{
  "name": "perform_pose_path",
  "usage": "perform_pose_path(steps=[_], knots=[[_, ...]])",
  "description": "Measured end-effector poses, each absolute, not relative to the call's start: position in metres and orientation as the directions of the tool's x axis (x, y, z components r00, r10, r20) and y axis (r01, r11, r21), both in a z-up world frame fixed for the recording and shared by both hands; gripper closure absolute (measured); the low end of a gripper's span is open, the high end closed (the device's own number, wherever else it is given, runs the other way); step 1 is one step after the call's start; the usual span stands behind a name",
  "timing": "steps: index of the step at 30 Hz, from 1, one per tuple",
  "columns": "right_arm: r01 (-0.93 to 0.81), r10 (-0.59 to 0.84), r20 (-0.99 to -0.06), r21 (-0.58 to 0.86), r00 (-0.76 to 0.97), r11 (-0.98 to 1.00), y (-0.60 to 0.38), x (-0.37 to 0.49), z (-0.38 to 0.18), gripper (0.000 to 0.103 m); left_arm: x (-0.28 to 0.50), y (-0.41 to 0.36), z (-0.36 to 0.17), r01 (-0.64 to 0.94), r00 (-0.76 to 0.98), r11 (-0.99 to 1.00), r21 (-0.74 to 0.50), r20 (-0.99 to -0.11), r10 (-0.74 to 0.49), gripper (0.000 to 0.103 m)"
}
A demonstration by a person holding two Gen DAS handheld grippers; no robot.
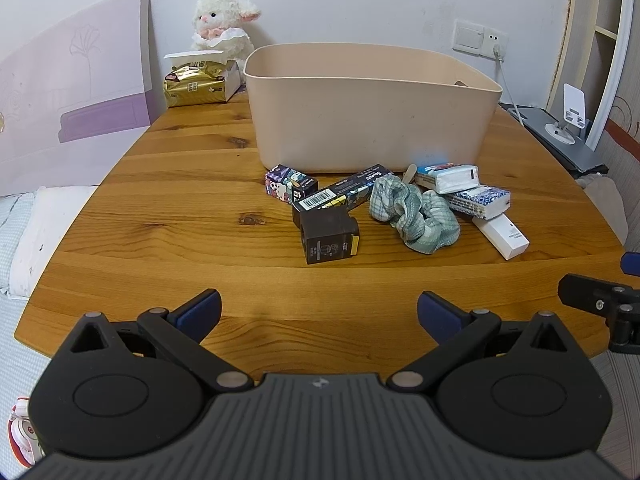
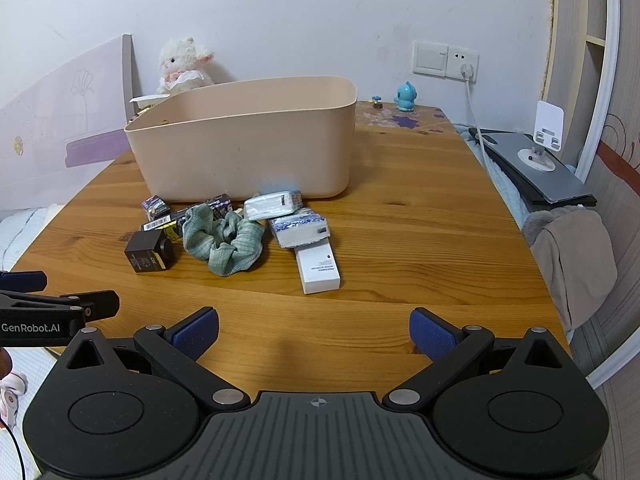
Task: Organize objects
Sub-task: 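Approach the scattered items on the table with both tools, then grasp the black box with the left tool while the right tool grasps the white medicine box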
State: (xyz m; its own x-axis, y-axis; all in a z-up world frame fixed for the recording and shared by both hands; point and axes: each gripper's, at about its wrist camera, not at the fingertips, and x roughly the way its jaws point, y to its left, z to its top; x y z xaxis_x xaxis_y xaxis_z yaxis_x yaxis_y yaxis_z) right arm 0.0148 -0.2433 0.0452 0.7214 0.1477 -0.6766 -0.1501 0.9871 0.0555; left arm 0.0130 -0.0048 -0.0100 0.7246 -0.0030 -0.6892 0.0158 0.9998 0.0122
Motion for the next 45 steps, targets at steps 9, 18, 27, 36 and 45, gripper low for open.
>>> perform_pose_path(steps=[9, 18, 27, 36, 45], knots=[[-0.160, 0.170, -0.687, 0.078, 0.706, 0.984, -0.247, 0.029, 0.040, 0.000, 0.035, -0.002, -0.013, 0.009, 0.710, 1.000, 0.023, -0.704, 0.010, 0.000], [-0.166, 0.164, -0.724, 0.069, 0.670, 0.984, -0.244, 0.055, 0.024, 0.000, 0.061, 0.004, -0.024, -0.002, 0.689, 1.000, 0.007, -0.725, 0.006, 0.000], [-0.167, 0.156, -0.757, 0.062, 0.635, 0.984, -0.241, 0.087, 0.005, 0.000, 0.094, 0.007, -0.045, -0.011, 0.673, 1.000, -0.009, -0.740, 0.001, 0.000], [-0.190, 0.147, -0.780, 0.037, 0.608, 0.981, -0.235, 0.114, -0.008, 0.003, 0.121, 0.005, -0.057, -0.002, 0.666, 1.000, -0.019, -0.746, -0.013, 0.000], [-0.211, 0.133, -0.761, -0.004, 0.634, 0.978, -0.228, 0.125, -0.008, 0.022, 0.128, 0.005, -0.061, -0.003, 0.667, 1.000, 0.010, -0.745, 0.009, 0.000]])
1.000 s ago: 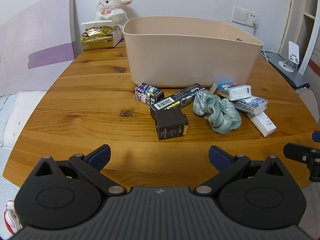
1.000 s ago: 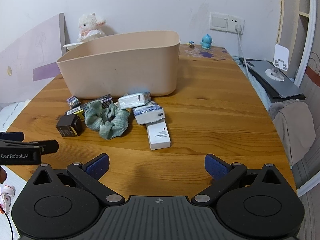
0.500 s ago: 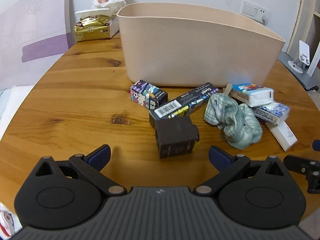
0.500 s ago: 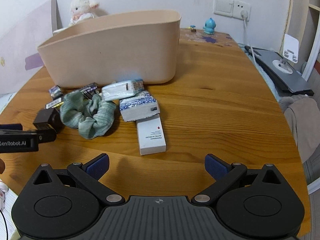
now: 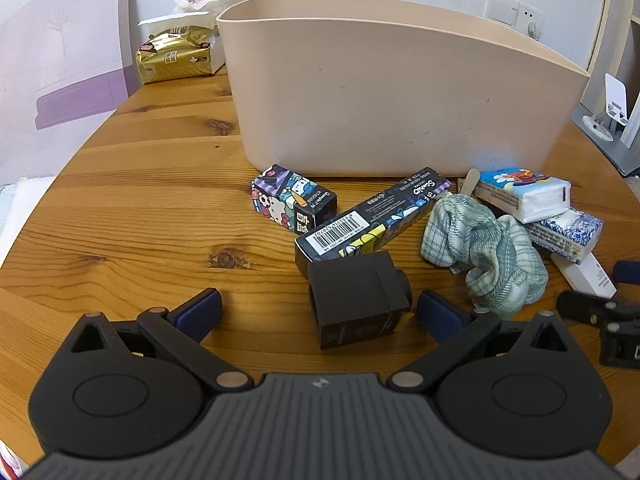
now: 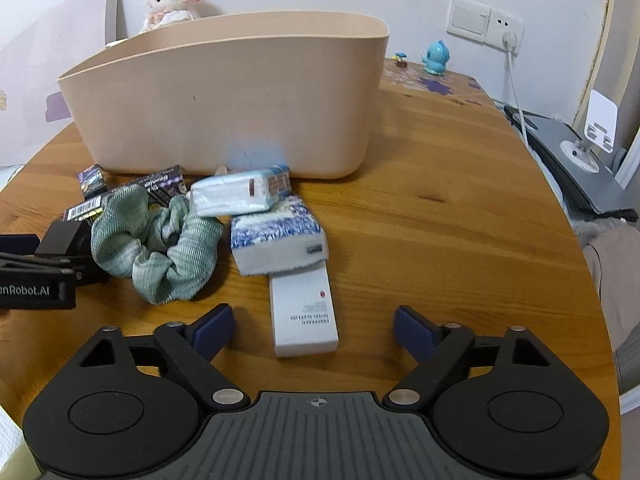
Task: Organize objects
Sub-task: 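Grasp the black box with the left tool while the right tool grasps the white medicine box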
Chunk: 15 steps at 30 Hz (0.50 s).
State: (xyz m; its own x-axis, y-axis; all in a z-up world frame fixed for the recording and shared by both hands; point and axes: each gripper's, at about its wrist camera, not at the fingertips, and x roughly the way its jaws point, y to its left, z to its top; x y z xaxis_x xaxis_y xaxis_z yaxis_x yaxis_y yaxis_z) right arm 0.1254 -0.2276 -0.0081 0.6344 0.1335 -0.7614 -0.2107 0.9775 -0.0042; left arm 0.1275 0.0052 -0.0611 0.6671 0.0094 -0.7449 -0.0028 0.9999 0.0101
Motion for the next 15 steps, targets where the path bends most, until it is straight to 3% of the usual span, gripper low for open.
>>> perform_pose_path(steps=[4, 8, 12, 15], knots=[[-0.223, 0.147, -0.752, 0.001, 0.643, 0.975, -0.226, 0.124, -0.006, 0.048, 0.129, 0.007, -0.060, 0.006, 0.660, 1.000, 0.009, -0.752, 0.003, 0.003], [-0.238, 0.156, -0.747, -0.003, 0.646, 0.971, -0.224, 0.122, -0.003, 0.073, 0.124, 0.007, -0.055, 0.007, 0.673, 1.000, 0.008, -0.740, 0.001, 0.027], [-0.246, 0.151, -0.746, -0.017, 0.649, 0.969, -0.223, 0.117, -0.003, 0.075, 0.119, 0.005, -0.053, 0.025, 0.687, 1.000, 0.002, -0.727, -0.016, 0.054], [-0.243, 0.155, -0.748, -0.009, 0.645, 0.970, -0.225, 0.112, -0.003, 0.075, 0.117, 0.008, -0.052, 0.030, 0.684, 0.999, -0.015, -0.729, -0.031, 0.056]])
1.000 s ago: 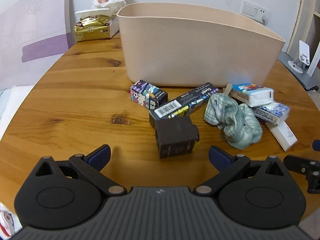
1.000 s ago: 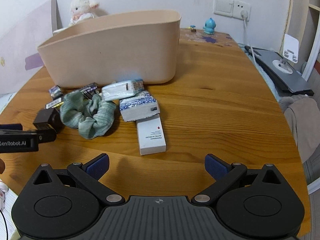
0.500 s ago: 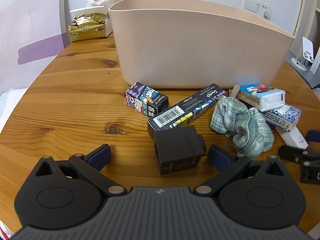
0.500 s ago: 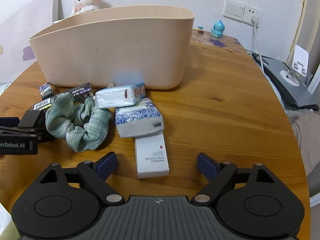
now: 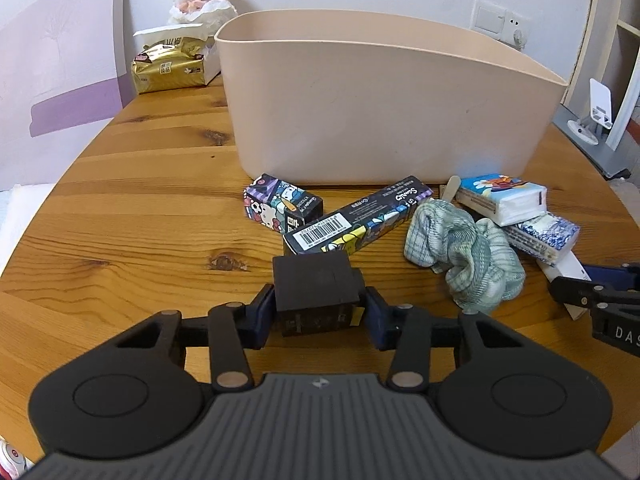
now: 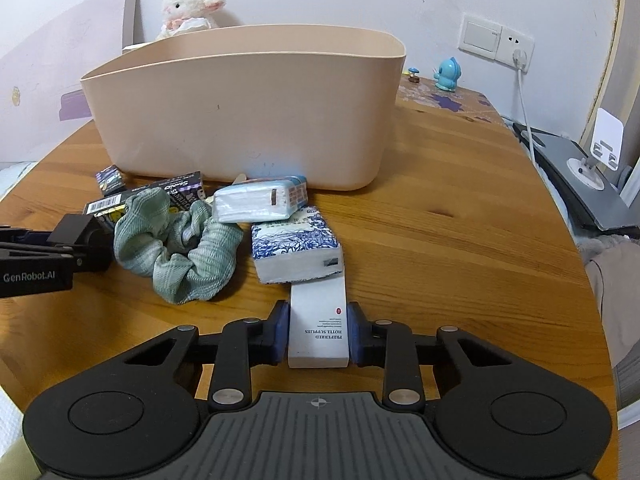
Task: Organize objects
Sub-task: 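Grasp the black box with the left tool while the right tool grasps the white medicine box, then carry both boxes over the beige basket and open both tools to drop them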
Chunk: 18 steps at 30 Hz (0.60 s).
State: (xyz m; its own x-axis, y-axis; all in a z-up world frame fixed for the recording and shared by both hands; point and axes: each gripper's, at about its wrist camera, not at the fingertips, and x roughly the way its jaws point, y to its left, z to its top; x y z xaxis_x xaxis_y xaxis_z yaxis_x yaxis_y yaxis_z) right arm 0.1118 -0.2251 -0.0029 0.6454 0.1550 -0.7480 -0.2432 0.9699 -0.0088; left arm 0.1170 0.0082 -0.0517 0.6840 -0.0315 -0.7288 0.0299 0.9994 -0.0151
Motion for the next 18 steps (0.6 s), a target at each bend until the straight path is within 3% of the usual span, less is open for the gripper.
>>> perform_pose_path(steps=[7, 18], knots=[[-0.210, 0.136, -0.724, -0.012, 0.676, 0.978, -0.232, 0.097, 0.012, 0.076, 0.104, 0.021, -0.036, 0.013, 0.706, 0.998, -0.064, -0.706, -0.055, 0.056], [-0.161, 0.120, -0.606, -0.014, 0.786, 0.987, -0.245, 0.094, 0.067, 0.075, 0.102, 0.038, 0.021, 0.019, 0.796, 0.998, -0.064, -0.604, -0.054, 0.056]])
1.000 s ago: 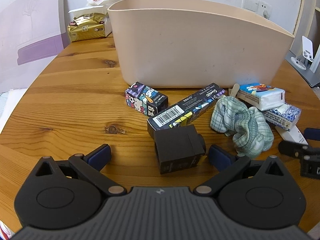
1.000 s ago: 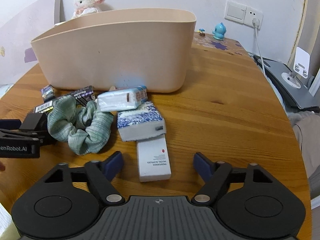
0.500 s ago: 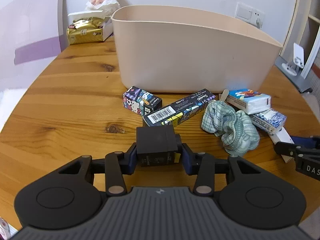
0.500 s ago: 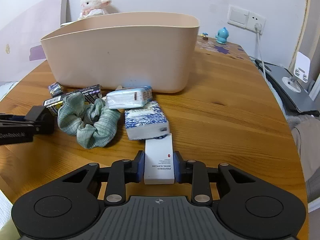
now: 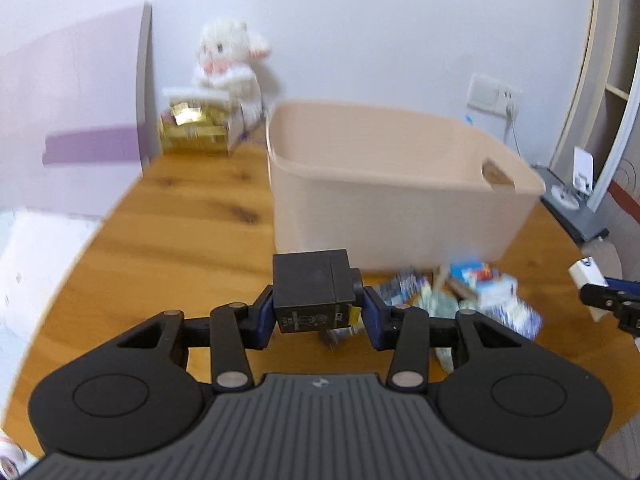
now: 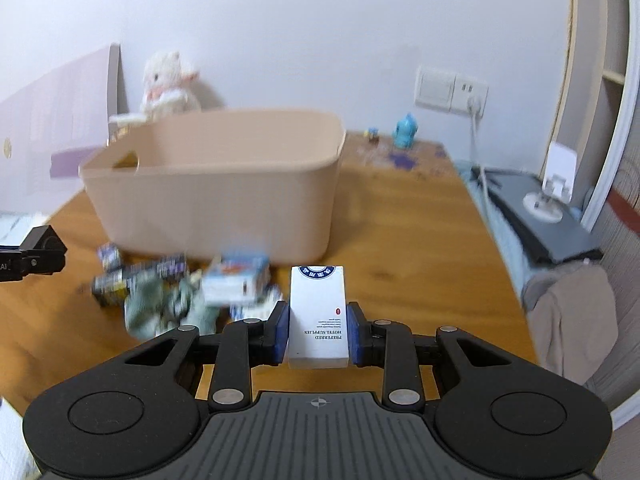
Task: Organize objects
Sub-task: 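Carry both boxes over the beige basket and open both tools to drop them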
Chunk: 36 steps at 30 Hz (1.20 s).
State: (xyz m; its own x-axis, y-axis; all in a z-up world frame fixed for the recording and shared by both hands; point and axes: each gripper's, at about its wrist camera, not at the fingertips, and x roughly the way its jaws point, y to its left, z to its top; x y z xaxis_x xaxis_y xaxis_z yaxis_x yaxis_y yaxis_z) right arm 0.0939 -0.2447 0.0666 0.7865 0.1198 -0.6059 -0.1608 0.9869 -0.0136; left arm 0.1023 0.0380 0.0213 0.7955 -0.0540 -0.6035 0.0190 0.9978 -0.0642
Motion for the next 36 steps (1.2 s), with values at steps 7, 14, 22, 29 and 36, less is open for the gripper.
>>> perform_pose_path(steps=[7, 14, 22, 29, 36], knots=[[-0.177, 0.151, -0.510, -0.003, 0.847, 0.984, -0.235, 0.116, 0.108, 0.075, 0.132, 0.031, 0.059, 0.033, 0.856, 0.999, -0.015, -0.516, -0.036, 0.056], [-0.198, 0.168, -0.468, -0.015, 0.868, 0.980, -0.220, 0.157, 0.131, 0.075, 0.187, 0.023, 0.072, 0.016, 0.857, 1.000, 0.003, -0.515, -0.012, 0.056], [-0.204, 0.150, -0.528, -0.046, 0.836, 0.978, -0.206, 0.214, 0.127, 0.075, 0.249, 0.004, 0.058, 0.023, 0.816, 0.995, 0.095, -0.576, 0.036, 0.056], [-0.238, 0.123, -0.650, -0.092, 0.750, 0.967, -0.184, 0.256, 0.096, 0.075, 0.290, -0.018, 0.018, 0.076, 0.724, 0.986, 0.147, -0.688, 0.047, 0.056], [-0.263, 0.087, -0.724, -0.134, 0.684, 0.955, -0.166, 0.275, 0.070, 0.075, 0.306, -0.022, 0.000, 0.111, 0.639, 0.989, 0.098, -0.770, 0.004, 0.056]])
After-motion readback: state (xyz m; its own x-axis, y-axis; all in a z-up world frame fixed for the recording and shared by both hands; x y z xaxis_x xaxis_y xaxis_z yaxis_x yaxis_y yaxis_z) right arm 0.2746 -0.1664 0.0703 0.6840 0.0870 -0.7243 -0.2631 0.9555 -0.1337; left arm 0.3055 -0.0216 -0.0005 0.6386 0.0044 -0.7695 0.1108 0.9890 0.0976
